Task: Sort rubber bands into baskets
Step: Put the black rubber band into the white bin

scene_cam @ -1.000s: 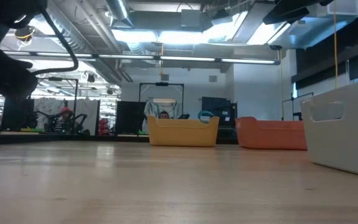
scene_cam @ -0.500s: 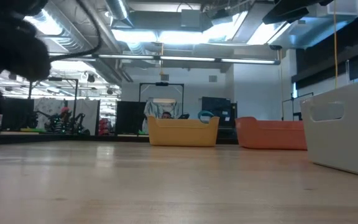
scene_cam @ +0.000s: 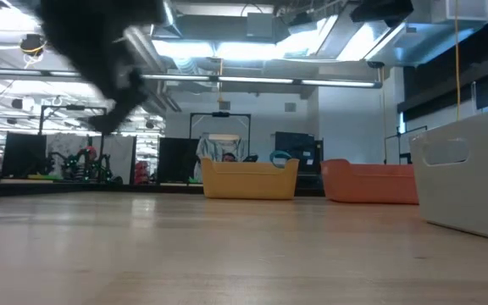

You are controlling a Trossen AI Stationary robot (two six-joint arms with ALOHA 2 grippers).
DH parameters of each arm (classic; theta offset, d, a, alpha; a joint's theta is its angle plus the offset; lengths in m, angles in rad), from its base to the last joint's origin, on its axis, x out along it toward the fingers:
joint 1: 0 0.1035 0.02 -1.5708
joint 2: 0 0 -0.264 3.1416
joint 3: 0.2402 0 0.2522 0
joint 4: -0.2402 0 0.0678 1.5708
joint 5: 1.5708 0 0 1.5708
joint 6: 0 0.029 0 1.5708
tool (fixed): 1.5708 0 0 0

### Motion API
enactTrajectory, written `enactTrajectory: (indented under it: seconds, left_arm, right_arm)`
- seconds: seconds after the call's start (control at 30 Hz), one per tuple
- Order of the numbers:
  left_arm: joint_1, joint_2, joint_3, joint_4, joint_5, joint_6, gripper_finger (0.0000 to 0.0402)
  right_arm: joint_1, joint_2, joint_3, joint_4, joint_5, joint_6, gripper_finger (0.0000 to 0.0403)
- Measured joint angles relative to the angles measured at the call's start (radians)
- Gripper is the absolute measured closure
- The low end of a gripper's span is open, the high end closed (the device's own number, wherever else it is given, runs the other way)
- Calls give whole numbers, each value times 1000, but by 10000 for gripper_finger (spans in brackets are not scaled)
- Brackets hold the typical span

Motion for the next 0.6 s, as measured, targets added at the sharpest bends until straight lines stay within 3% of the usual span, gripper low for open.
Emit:
enactTrajectory:
  seconds: [0.13,0.3,0.6]
  left_arm:
    - [7,0,19,118,-168,152,399]
    - [16,0,19,275,-215,324,398]
    - [15,3,19,399,-297,480,398]
  right_arm:
    - [0,40,0,6,-5,0,175]
    - [-5,116,0,41,38,-26,133]
    - [-74,239,0,256,-47,-121,139]
